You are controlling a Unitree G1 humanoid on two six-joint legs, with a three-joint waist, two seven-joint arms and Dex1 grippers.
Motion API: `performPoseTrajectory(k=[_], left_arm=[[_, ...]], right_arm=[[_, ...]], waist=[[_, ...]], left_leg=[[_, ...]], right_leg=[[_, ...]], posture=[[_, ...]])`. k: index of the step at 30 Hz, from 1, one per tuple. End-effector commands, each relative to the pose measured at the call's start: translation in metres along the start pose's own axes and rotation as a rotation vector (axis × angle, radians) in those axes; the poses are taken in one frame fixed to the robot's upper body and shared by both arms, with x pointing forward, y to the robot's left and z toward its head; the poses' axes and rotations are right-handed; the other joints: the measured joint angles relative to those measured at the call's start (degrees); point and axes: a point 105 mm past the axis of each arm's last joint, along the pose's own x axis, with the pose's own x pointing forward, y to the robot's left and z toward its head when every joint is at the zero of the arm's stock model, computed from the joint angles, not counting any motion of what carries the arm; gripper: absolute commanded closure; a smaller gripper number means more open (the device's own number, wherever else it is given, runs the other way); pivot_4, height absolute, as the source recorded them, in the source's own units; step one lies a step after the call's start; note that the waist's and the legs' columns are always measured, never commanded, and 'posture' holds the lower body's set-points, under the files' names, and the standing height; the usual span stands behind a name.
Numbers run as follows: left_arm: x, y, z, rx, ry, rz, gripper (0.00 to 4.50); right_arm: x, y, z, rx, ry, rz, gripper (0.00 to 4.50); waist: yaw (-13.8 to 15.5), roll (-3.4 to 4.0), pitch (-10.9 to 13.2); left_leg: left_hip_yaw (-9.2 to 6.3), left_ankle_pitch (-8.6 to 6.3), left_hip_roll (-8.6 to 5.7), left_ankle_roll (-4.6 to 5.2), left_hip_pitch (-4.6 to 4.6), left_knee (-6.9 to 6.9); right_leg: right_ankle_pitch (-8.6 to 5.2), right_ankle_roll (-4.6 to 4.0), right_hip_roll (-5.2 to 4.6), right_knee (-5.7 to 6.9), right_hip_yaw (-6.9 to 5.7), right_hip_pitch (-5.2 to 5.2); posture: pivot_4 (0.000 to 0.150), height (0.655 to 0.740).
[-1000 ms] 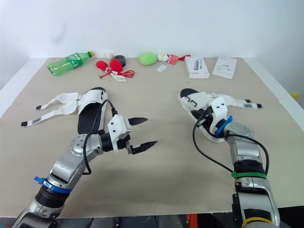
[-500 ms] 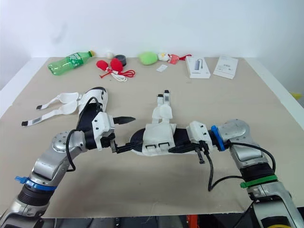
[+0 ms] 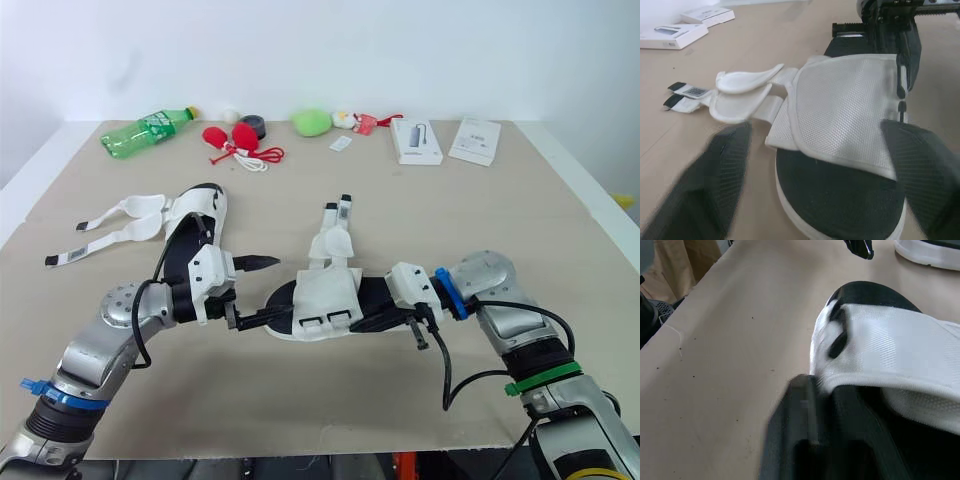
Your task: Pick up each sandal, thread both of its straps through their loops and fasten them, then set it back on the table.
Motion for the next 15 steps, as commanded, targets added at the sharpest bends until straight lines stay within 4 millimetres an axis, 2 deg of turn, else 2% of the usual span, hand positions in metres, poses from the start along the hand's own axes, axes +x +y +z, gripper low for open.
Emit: performPoseTrajectory(k=[1, 3, 4, 6, 7, 11, 15], left_arm=[[0.001, -0.002, -0.003, 0.044, 0.016, -0.014, 1.96], [0.002, -0.002, -0.005, 0.046, 0.018, -0.012, 2.83], [0.003, -0.001, -0.007, 0.052, 0.026, -0.013, 3.44], [0.005, 0.001, -0.009, 0.056, 0.034, -0.015, 4.25], [0.006, 0.001, -0.009, 0.059, 0.037, -0.018, 4.43], [0.007, 0.002, -0.011, 0.074, 0.048, -0.040, 4.43], [0.009, 0.000, -0.013, 0.091, 0.053, -0.071, 4.43]], right_arm=[[-0.012, -0.002, 0.008, 0.002, -0.009, 0.016, 2.36], [-0.016, -0.005, 0.009, 0.019, -0.017, 0.003, 1.46], [-0.019, -0.006, 0.011, 0.054, -0.027, -0.005, 0.87], [-0.027, -0.008, 0.015, 0.164, -0.060, -0.020, 0.04], [-0.032, -0.009, 0.018, 0.231, -0.075, -0.026, 0.00], [-0.054, -0.023, 0.025, 0.422, -0.127, -0.100, 0.00], [-0.068, -0.061, 0.029, 0.578, -0.185, -0.279, 0.00]], waist=[[0.0, 0.00, 0.0], [0.0, 0.00, 0.0], [0.0, 0.00, 0.0], [0.1, 0.00, 0.0], [0.1, 0.00, 0.0], [0.1, 0.00, 0.0], [-0.1, 0.00, 0.0]], left_leg=[[0.00, 0.00, 0.00, 0.00, 0.00, 0.00], [0.00, 0.00, 0.01, 0.00, 0.01, 0.00], [0.00, 0.00, 0.02, 0.00, 0.01, 0.00], [0.00, 0.00, 0.02, 0.00, 0.01, 0.00], [0.01, 0.00, 0.01, 0.00, 0.01, 0.00], [0.01, 0.00, 0.02, 0.00, 0.01, 0.01], [0.05, 0.00, 0.03, 0.01, 0.01, 0.03]], right_leg=[[0.00, 0.00, 0.00, 0.00, 0.00, 0.00], [0.01, -0.02, 0.01, 0.00, 0.00, 0.00], [0.01, -0.03, 0.01, 0.00, 0.00, 0.00], [0.01, -0.03, 0.01, 0.00, 0.00, 0.00], [0.01, -0.03, -0.01, 0.00, 0.00, 0.00], [0.03, -0.05, -0.01, 0.00, 0.01, -0.01], [0.06, -0.10, -0.01, 0.00, 0.01, -0.05]], posture=[[0.150, 0.7400], [0.150, 0.7400], [0.150, 0.7400], [0.150, 0.7400], [0.150, 0.7400], [0.150, 0.7400], [0.150, 0.7400]])
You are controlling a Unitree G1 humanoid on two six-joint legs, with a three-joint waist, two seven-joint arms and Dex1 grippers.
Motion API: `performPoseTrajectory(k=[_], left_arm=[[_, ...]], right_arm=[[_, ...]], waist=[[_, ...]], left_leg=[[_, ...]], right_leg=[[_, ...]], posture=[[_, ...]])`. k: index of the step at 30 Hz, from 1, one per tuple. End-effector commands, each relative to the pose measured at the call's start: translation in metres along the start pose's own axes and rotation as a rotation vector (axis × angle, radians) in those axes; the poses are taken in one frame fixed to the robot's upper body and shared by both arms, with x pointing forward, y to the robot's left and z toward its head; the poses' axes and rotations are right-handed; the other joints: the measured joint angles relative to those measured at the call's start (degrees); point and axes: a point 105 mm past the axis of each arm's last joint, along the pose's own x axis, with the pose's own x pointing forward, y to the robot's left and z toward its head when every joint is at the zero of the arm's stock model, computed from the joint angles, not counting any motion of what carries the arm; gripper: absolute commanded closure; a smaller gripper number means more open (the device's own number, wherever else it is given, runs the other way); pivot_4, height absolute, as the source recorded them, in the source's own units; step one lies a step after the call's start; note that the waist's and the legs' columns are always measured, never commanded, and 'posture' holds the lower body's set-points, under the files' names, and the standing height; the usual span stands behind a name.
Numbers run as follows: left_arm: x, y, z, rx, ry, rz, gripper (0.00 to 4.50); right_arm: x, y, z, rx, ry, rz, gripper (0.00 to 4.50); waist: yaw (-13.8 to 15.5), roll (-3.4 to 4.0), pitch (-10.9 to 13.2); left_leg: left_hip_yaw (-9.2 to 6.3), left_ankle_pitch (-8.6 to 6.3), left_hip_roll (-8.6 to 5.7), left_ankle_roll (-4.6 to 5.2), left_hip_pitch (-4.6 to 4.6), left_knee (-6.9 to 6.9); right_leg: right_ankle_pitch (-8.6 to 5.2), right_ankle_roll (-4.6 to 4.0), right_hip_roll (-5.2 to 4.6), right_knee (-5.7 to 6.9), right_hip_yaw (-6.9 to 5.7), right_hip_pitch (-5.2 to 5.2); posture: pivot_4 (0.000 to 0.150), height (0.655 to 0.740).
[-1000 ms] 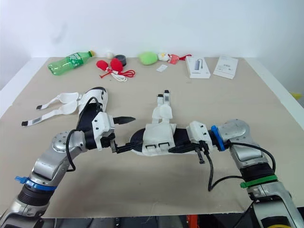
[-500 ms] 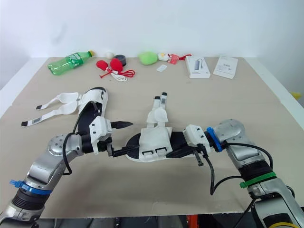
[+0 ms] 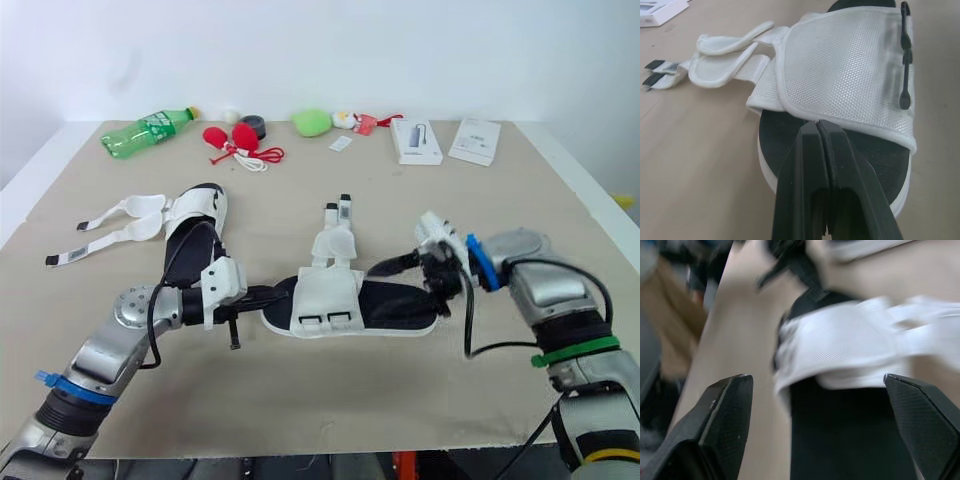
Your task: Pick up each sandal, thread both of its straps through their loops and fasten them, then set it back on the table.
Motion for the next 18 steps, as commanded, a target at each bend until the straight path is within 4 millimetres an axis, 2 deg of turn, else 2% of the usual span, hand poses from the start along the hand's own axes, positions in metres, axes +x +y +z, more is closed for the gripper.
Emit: performPoseTrajectory(k=[1, 5, 8, 9, 18], left_arm=[[0.003, -0.001, 0.007, 0.053, -0.021, -0.030, 4.43], [0.006, -0.003, 0.007, 0.078, -0.015, -0.049, 4.43], [0.008, -0.005, 0.008, 0.084, -0.021, -0.053, 4.43], [0.008, -0.005, 0.009, 0.085, -0.022, -0.054, 4.43], [0.004, -0.007, 0.007, 0.082, -0.012, -0.025, 4.43]], right_arm=[[-0.005, -0.021, 0.021, 0.080, -0.062, -0.115, 0.00], [0.011, -0.061, 0.028, 0.221, -0.115, -0.324, 0.00], [0.022, -0.077, 0.021, 0.310, -0.131, -0.382, 0.00], [0.026, -0.081, 0.018, 0.327, -0.138, -0.391, 0.00], [0.039, -0.082, 0.029, 0.404, -0.192, -0.312, 0.00]], waist=[[-0.1, 0.00, 0.0], [-0.2, -0.01, 0.0], [-0.1, 0.00, 0.0], [0.1, 0.00, 0.0], [0.0, 0.02, 0.0]], left_leg=[[0.01, 0.00, 0.01, 0.00, 0.00, 0.00], [0.01, -0.01, 0.03, 0.00, -0.03, -0.04], [-0.01, 0.00, 0.02, 0.00, -0.13, -0.06], [-0.02, 0.00, 0.01, 0.00, -0.18, -0.06], [-0.05, -0.03, 0.02, 0.05, -0.24, -0.08]], right_leg=[[0.01, 0.00, 0.00, 0.00, 0.00, -0.01], [-0.01, 0.01, 0.03, 0.00, 0.00, -0.08], [0.01, 0.05, 0.03, 0.02, 0.00, -0.13], [0.12, 0.31, 0.04, 0.03, 0.00, -0.15], [0.11, 0.34, 0.08, 0.04, 0.00, -0.19]], posture=[[0.150, 0.7400], [0.150, 0.7400], [0.150, 0.7400], [0.150, 0.7400], [0.150, 0.7400]])
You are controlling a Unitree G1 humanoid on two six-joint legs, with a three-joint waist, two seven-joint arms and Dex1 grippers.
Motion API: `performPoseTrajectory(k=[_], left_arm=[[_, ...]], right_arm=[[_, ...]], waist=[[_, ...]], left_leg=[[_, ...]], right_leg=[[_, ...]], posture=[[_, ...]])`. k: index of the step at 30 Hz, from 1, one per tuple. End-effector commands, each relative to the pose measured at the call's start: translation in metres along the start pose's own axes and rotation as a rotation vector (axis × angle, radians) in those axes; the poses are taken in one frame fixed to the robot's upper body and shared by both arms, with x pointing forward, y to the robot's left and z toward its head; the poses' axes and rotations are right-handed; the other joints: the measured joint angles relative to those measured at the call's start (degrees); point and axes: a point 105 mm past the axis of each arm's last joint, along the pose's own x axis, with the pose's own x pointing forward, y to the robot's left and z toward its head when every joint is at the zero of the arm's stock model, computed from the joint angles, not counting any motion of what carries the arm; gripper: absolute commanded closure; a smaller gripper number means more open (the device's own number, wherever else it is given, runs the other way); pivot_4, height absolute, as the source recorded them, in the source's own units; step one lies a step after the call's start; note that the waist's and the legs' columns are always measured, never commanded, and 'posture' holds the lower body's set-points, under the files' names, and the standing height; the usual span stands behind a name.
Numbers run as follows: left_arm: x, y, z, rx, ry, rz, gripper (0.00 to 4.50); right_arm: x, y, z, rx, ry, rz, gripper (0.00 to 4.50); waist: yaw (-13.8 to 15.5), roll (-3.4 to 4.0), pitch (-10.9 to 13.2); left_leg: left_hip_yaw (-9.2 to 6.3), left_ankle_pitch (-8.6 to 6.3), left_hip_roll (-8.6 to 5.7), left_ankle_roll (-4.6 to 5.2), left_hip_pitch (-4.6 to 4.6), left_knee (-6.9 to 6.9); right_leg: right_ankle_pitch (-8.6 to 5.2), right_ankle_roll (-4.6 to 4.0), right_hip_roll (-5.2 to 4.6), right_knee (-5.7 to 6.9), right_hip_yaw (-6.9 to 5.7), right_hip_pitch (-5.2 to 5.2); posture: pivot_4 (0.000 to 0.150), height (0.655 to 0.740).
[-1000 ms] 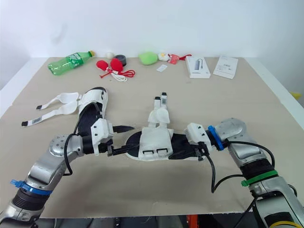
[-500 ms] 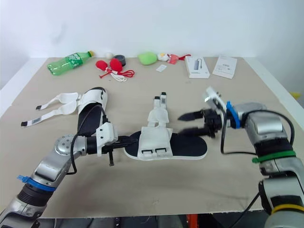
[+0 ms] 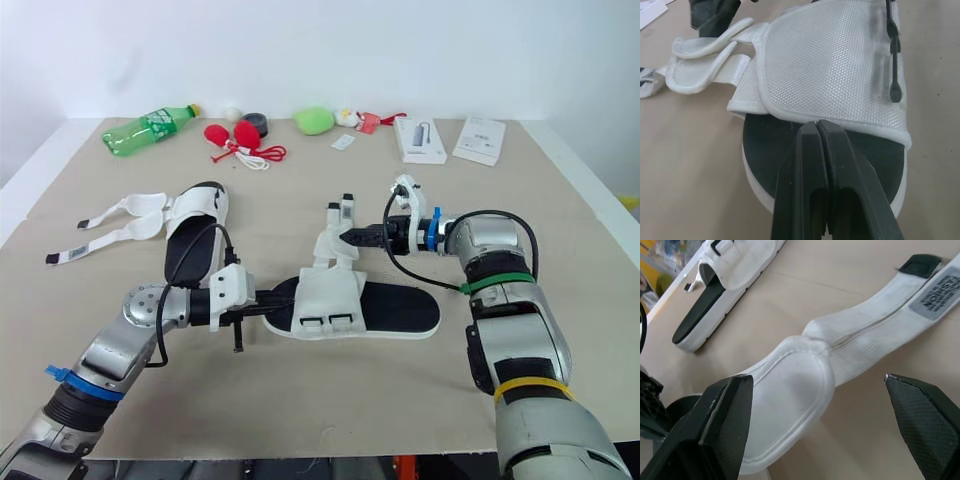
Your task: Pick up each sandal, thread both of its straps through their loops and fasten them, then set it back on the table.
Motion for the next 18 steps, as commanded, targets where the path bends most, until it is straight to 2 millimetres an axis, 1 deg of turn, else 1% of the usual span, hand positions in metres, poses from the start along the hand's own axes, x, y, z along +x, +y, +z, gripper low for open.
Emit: performPoseTrajectory(k=[1, 5, 7, 10, 15, 18], left_arm=[[-0.002, 0.000, 0.012, 0.047, -0.025, 0.015, 4.43], [-0.003, 0.000, 0.011, 0.048, -0.023, 0.021, 4.43], [-0.003, 0.000, 0.011, 0.048, -0.022, 0.024, 4.43], [-0.002, -0.001, 0.012, 0.048, -0.023, 0.026, 4.43], [-0.002, -0.001, 0.011, 0.048, -0.020, 0.027, 4.43], [-0.002, -0.002, 0.011, 0.049, -0.018, 0.024, 4.43]], right_arm=[[-0.001, 0.010, 0.021, -0.003, -0.068, 0.053, 0.00], [0.002, 0.014, 0.019, 0.061, -0.057, 0.087, 0.00], [0.003, 0.015, 0.015, 0.061, -0.031, 0.101, 0.00], [0.003, 0.009, 0.010, 0.031, -0.016, 0.069, 0.00], [-0.002, 0.006, 0.013, 0.019, -0.027, 0.052, 0.00], [-0.003, 0.009, 0.013, 0.032, -0.032, 0.077, 0.00]], waist=[[-0.1, 0.00, 0.0], [-0.1, 0.00, 0.0], [-0.1, 0.00, 0.0], [-0.1, 0.00, 0.0], [-0.1, 0.01, 0.0], [-0.1, 0.01, 0.0]], left_leg=[[0.00, 0.00, 0.00, 0.00, 0.01, 0.00], [0.00, 0.00, 0.00, 0.00, 0.01, 0.00], [0.00, 0.00, 0.00, 0.00, 0.01, 0.00], [0.00, 0.00, 0.00, 0.00, 0.01, 0.00], [0.00, 0.00, 0.00, 0.00, 0.01, 0.00], [0.00, 0.00, 0.00, 0.00, 0.01, 0.00]], right_leg=[[0.00, 0.00, 0.00, 0.00, 0.00, 0.00], [0.00, 0.00, 0.01, 0.01, 0.00, 0.00], [0.00, -0.01, 0.01, 0.02, 0.00, 0.00], [-0.01, 0.01, 0.01, 0.02, 0.00, 0.00], [0.00, 0.00, 0.01, 0.02, 0.00, 0.00], [0.00, 0.00, 0.01, 0.02, 0.00, 0.00]], posture=[[0.150, 0.7400], [0.150, 0.7400], [0.150, 0.7400], [0.150, 0.7400], [0.150, 0.7400], [0.150, 0.7400]])
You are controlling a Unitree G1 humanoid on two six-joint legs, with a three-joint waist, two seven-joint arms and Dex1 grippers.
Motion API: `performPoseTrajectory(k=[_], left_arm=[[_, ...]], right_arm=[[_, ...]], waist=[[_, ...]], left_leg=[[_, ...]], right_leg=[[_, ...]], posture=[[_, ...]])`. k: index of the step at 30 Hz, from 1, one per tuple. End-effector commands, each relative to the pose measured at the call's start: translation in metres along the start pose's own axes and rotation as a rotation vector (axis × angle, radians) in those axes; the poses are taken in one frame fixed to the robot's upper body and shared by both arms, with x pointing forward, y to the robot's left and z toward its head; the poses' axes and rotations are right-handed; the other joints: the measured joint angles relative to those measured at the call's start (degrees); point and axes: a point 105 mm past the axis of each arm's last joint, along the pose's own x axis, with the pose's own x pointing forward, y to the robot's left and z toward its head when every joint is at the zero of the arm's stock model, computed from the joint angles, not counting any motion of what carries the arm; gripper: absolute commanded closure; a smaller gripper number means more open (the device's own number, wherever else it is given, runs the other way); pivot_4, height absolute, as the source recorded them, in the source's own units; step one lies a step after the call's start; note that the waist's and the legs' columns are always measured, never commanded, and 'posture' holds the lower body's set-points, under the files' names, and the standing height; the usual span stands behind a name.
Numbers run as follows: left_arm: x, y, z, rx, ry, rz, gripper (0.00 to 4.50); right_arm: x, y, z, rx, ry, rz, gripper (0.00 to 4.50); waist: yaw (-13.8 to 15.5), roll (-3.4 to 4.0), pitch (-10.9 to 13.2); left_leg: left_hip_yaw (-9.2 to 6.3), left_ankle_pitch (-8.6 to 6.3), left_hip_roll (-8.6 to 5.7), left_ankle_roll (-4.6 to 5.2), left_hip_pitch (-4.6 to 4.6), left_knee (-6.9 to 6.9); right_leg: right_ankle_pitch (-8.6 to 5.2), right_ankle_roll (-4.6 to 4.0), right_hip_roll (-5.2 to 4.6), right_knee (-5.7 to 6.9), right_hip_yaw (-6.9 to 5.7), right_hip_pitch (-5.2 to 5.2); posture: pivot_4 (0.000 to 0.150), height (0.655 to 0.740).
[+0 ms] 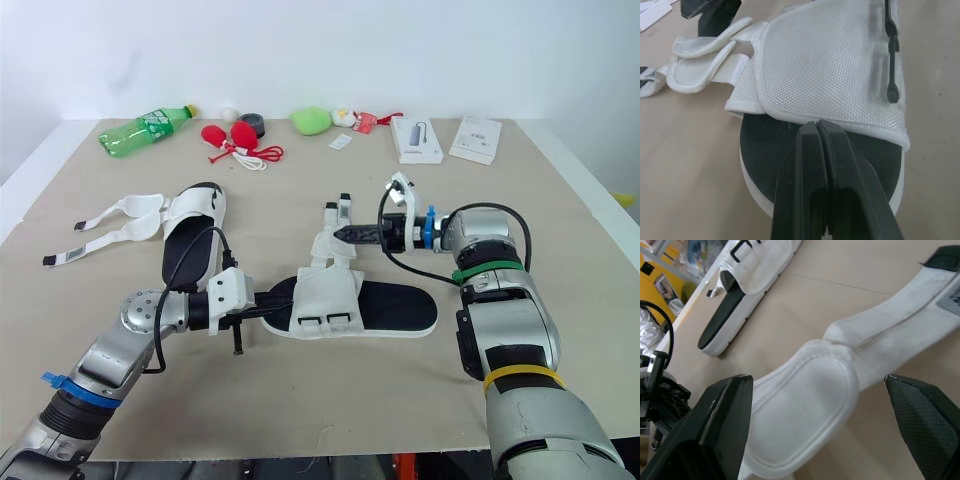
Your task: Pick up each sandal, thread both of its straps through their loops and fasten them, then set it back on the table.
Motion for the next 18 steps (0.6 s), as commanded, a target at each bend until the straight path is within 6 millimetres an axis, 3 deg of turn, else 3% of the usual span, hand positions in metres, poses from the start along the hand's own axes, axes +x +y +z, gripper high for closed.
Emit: performPoseTrajectory(k=[1, 8, 18], left_arm=[[-0.002, 0.000, 0.009, 0.034, -0.022, 0.006, 4.43], [0.001, 0.001, 0.011, 0.041, -0.027, -0.002, 4.43], [0.003, -0.001, 0.011, 0.041, -0.029, -0.005, 4.43]], right_arm=[[-0.005, 0.011, 0.017, -0.026, -0.048, 0.052, 0.00], [0.001, 0.023, 0.008, 0.024, -0.011, 0.150, 0.00], [0.001, 0.024, 0.005, 0.026, -0.001, 0.153, 0.00]], waist=[[0.0, 0.00, 0.0], [0.0, 0.00, 0.0], [0.0, 0.00, 0.0]], left_leg=[[0.00, 0.00, 0.00, 0.00, 0.00, 0.00], [-0.01, 0.00, 0.00, 0.00, 0.00, 0.00], [0.00, 0.00, 0.00, 0.00, 0.00, 0.00]], right_leg=[[0.00, 0.00, 0.00, 0.00, 0.00, 0.00], [0.00, 0.00, 0.01, 0.01, 0.00, 0.00], [-0.01, 0.00, 0.01, 0.02, 0.00, 0.00]], posture=[[0.150, 0.7400], [0.150, 0.7400], [0.150, 0.7400]])
